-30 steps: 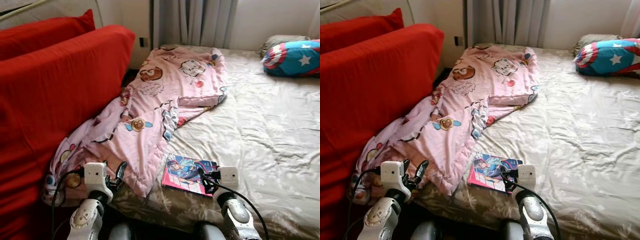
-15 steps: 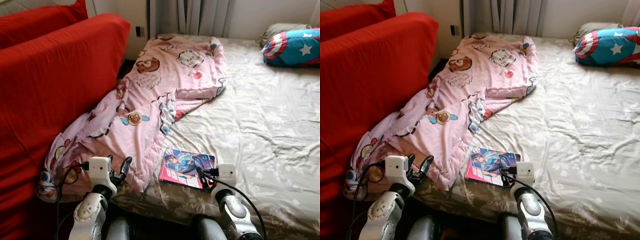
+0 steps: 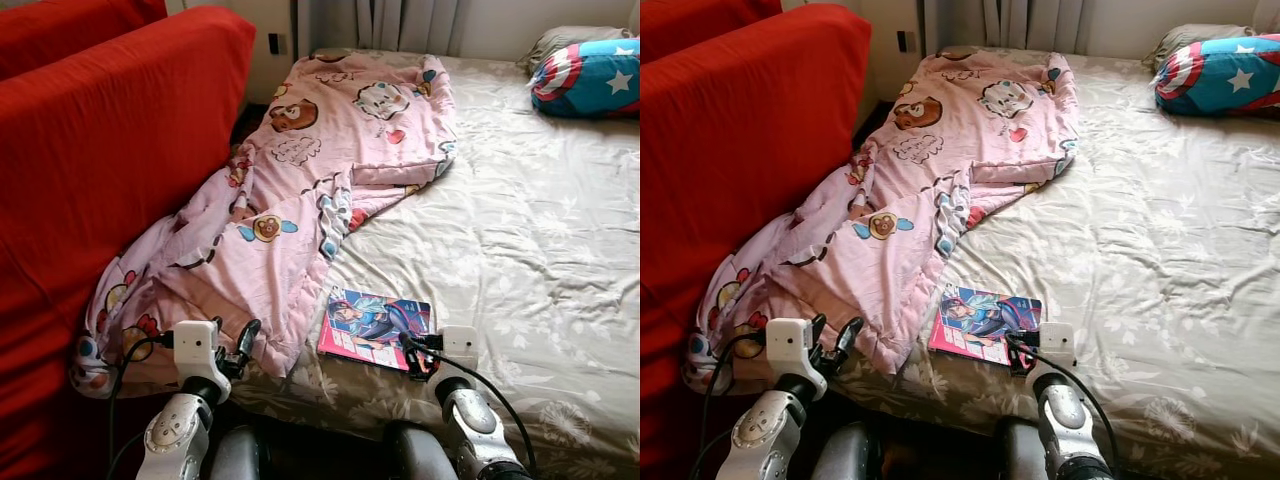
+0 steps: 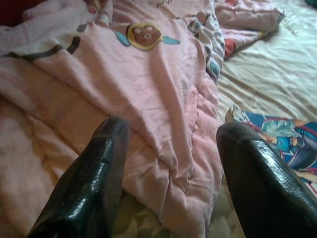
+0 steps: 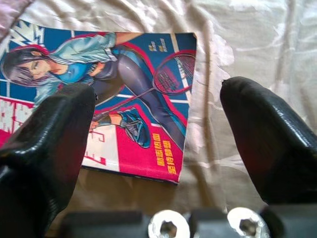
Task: Clean up the room
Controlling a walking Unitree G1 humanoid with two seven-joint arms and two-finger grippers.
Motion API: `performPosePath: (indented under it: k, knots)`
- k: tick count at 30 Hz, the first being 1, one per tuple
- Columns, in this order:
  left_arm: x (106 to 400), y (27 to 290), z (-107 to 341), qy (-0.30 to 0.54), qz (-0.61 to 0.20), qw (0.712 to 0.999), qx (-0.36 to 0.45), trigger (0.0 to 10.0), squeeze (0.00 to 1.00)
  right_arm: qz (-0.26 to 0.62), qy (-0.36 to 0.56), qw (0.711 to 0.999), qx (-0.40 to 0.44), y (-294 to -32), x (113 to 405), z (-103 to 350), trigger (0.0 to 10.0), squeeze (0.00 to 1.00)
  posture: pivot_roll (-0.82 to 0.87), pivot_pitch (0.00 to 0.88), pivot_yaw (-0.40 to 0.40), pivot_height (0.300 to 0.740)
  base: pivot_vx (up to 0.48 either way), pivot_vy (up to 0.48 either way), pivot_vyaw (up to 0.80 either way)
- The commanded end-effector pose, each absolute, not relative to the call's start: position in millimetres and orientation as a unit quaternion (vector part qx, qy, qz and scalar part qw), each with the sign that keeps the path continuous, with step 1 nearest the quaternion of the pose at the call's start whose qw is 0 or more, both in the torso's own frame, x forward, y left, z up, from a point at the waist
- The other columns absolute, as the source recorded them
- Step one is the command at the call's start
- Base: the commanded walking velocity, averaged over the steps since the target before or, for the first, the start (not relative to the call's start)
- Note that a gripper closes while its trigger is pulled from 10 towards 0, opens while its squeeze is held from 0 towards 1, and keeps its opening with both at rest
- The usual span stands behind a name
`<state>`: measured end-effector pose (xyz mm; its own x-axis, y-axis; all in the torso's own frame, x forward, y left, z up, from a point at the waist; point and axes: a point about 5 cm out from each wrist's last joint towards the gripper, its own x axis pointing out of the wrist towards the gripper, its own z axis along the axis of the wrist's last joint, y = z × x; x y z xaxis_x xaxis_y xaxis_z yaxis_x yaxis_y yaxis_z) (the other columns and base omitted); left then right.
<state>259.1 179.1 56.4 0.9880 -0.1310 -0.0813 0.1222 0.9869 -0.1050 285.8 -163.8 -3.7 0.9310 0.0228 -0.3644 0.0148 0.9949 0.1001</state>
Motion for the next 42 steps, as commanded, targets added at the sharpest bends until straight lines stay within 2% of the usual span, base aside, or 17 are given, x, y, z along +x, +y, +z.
performPosePath:
  k: [1,7,14,22,30,32,42]
  knots:
    - [256,185,58,0.044,-0.057,0.996,-0.049,10.0,0.0,-0.008,0.202,0.977,0.064,-165,283,-8,10.0,0.0,0.06,0.144,0.014,0.612,0.0,0.0,0.0]
    - [251,187,58,0.049,-0.061,0.996,-0.04,10.0,0.0,-0.014,0.211,0.974,0.077,-164,284,-9,10.0,0.0,0.08,0.146,0.027,0.612,0.0,0.0,0.0]
    - [248,188,57,0.055,-0.061,0.996,-0.039,10.0,0.0,-0.01,0.212,0.975,0.066,-162,285,-9,10.0,0.0,0.08,0.143,0.032,0.572,0.0,0.0,0.0]
    - [248,187,58,0.057,-0.064,0.996,-0.037,10.0,0.0,-0.011,0.204,0.976,0.079,-162,283,-9,10.0,0.0,0.08,0.143,0.036,0.572,0.0,0.0,0.0]
    - [244,189,58,0.059,-0.062,0.996,-0.034,10.0,0.0,0.013,0.195,0.973,0.121,-153,290,-3,10.0,0.0,0.1,0.159,0.039,0.572,0.0,0.0,0.0]
    - [242,190,58,0.061,-0.061,0.996,-0.032,10.0,0.0,0.015,0.186,0.97,0.159,-150,295,1,10.0,0.0,0.11,0.166,0.043,0.572,0.0,0.0,0.0]
    - [235,194,60,0.065,-0.057,0.996,-0.024,10.0,0.0,-0.009,0.185,0.956,0.229,-157,297,2,10.0,0.0,0.13,0.184,0.05,0.572,0.0,0.0,0.0]
